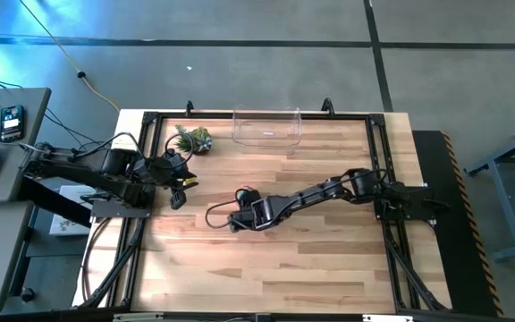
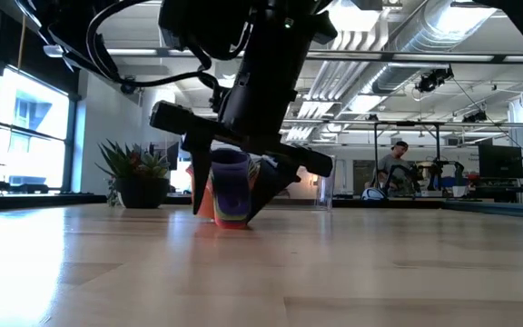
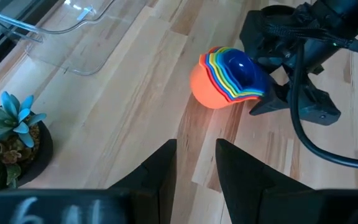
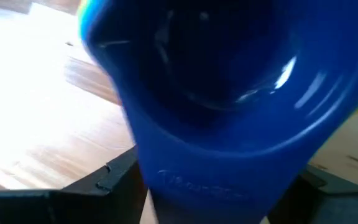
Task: Nest measuring cups in basket
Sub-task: Put the nested measuring cups into the transparent bin
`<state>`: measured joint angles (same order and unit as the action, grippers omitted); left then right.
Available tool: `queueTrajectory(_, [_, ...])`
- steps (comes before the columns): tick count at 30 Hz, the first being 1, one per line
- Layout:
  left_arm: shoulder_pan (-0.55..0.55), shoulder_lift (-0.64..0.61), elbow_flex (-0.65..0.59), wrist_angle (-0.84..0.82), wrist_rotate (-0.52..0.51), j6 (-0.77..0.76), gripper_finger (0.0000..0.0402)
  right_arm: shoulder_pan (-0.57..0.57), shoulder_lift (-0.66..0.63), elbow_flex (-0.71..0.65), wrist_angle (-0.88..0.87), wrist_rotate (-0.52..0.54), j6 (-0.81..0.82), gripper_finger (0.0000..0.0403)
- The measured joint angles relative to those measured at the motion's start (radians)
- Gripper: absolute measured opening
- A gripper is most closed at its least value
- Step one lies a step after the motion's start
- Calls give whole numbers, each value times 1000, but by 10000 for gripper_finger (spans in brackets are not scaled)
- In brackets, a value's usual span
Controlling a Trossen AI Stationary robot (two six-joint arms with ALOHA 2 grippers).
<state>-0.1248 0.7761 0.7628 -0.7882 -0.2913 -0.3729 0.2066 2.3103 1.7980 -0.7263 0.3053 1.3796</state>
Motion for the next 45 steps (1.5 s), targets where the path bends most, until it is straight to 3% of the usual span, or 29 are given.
queueTrajectory(12, [0, 0, 0, -1, 0, 19, 104, -2, 1, 0, -7, -28, 10, 126])
queueTrajectory(23, [0, 0, 0, -1, 0, 29, 104, -7, 1, 0, 30, -79, 37, 109])
queueTrajectory(32, [0, 0, 0, -1, 0, 29, 104, -17, 4, 0, 116, -142, 33, 29])
queueTrajectory(45, [0, 0, 0, -2, 0, 72, 104, -28, -9, 0, 187, -174, 24, 28])
